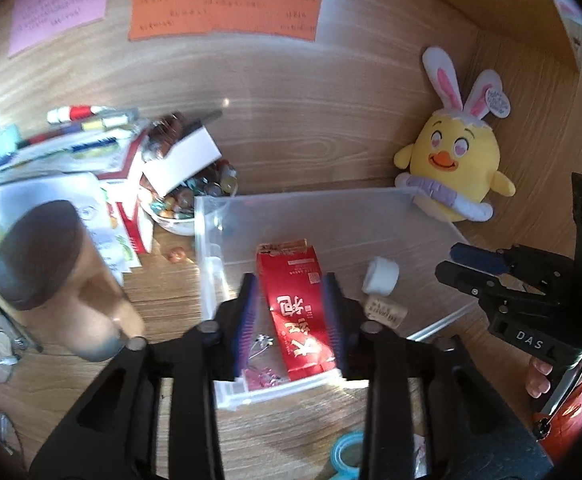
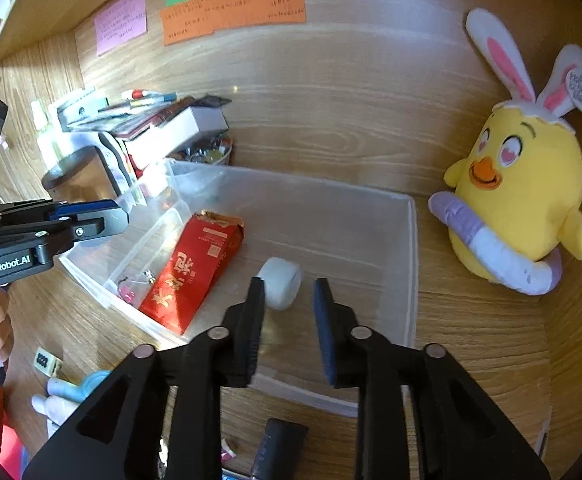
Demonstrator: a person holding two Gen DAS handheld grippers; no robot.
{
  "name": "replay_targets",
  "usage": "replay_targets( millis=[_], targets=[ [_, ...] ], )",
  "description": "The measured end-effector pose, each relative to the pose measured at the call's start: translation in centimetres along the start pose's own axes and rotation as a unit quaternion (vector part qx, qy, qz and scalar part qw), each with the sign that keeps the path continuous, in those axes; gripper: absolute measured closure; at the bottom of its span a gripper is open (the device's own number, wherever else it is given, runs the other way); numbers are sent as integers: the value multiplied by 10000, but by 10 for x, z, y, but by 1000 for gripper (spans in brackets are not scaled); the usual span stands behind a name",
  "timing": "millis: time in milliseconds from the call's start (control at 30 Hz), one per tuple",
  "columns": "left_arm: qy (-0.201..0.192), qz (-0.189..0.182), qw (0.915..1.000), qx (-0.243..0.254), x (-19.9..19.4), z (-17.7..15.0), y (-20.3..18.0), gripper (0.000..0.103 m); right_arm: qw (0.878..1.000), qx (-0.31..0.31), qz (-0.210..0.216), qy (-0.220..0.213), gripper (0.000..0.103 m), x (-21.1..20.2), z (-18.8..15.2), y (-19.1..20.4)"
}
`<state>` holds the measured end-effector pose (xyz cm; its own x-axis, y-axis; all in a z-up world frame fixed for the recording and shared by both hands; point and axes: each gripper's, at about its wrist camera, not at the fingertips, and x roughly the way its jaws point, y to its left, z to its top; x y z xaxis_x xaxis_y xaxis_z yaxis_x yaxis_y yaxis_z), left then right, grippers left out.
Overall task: Organize objects
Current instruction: 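Lift the pink keychain with the left gripper and drop it into the box, then grasp the white dotted tile with the left gripper while the right gripper grasps the purple lipstick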
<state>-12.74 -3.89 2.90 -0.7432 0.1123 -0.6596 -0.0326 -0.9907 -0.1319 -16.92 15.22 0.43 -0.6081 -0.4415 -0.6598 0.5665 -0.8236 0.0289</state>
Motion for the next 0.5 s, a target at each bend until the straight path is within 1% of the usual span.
replay_targets(
  millis=[33, 67, 133, 167, 200, 233, 267, 300, 333, 400, 500],
  targets=[
    [-36, 24, 10000, 8, -4, -1, 0, 58, 10000, -17, -19, -57, 72, -5, 0, 1],
    [-72, 60, 10000, 10, -10, -2, 0, 56, 9999, -31, -28, -101, 69, -9, 0, 2],
    [-151, 117, 9998, 28, -20, -4, 1, 45, 9998, -77, -54, -188, 63, -18, 0, 4],
    [-186, 146, 9997, 37, -25, -6, 1, 42, 9997, -92, -80, -223, 59, -22, -1, 6],
    [-215, 177, 9996, 45, -30, -8, 1, 37, 9996, -103, -104, -259, 54, -26, -1, 7],
    [-246, 211, 9995, 56, -34, -11, 0, 33, 9994, -107, -122, -299, 51, -30, -2, 8],
    [-260, 250, 9993, 73, -39, -14, 0, 31, 9993, -103, -129, -329, 46, -33, -3, 8],
    [-259, 276, 9992, 79, -42, -16, 0, 26, 9992, -94, -138, -357, 41, -37, -4, 9],
    [-258, 301, 9992, 80, -45, -20, 0, 21, 9991, -79, -153, -376, 39, -40, -5, 9],
    [-242, 338, 9991, 71, -50, -27, 0, 16, 9991, -51, -166, -396, 36, -44, -7, 8],
    [-188, 442, 9988, 95, -57, -39, 0, 11, 9990, -9, -176, -409, 32, -50, -12, 6]
  ],
)
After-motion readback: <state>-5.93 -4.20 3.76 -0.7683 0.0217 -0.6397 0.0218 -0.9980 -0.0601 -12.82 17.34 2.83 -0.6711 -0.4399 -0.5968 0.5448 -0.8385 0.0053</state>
